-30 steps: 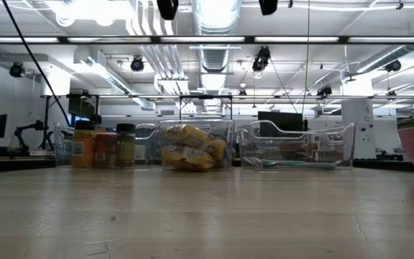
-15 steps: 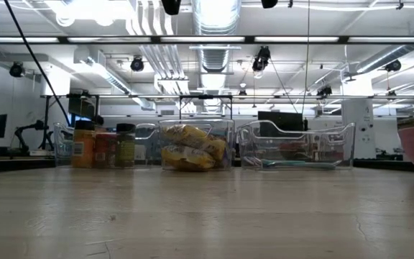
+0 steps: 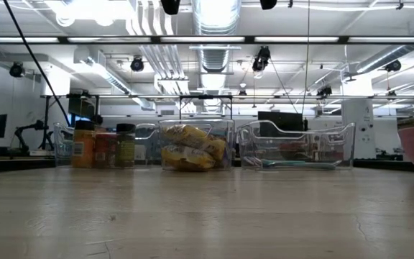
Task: Pick & Place Food Item
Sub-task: Put the red seasoning can into the left transparent bin
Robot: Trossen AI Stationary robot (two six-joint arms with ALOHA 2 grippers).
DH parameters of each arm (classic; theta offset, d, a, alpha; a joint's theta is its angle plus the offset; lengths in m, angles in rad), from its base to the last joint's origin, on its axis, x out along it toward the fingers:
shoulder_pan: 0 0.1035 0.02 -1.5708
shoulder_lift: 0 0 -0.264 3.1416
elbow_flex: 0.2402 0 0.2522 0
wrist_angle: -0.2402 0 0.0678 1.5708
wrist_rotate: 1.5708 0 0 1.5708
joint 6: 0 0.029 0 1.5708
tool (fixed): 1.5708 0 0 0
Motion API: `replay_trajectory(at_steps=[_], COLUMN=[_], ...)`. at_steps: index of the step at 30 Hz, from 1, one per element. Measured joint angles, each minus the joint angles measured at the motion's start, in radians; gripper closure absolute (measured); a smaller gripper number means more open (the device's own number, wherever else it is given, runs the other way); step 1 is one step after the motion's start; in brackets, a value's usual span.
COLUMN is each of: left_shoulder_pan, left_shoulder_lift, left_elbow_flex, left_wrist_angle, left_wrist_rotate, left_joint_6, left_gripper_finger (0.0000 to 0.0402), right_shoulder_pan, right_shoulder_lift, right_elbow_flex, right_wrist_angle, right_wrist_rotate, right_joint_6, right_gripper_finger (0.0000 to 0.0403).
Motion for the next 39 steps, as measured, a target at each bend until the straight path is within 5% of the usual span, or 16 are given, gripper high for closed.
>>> replay_trajectory(at_steps=[5,16,35,39], left_shoulder_pan=[0.000,0.002,0.001,0.001], left_shoulder_lift=[0.000,-0.001,-0.001,-0.001], left_elbow_flex=[0.000,0.000,0.000,0.000], left_wrist_angle=[0.003,0.007,0.012,0.007], left_wrist_rotate=[-0.004,-0.015,0.000,0.000], left_joint_6=[0.002,0.002,-0.002,-0.002], left_gripper_finger=[0.0233,0.0233,0.0233,0.0233], right_shoulder_pan=[-0.001,0.002,-0.029,-0.033], right_shoulder_lift=[0.003,0.011,0.065,0.082], right_elbow_flex=[0.000,0.003,0.016,0.019], right_wrist_angle=[-0.002,0.007,0.084,0.083], right_wrist_rotate=[-0.020,0.017,0.047,0.041], right_joint_6=[0.000,-0.001,-0.045,-0.049], right_gripper_finger=[0.0185,0.0073,0.0069,0.0094])
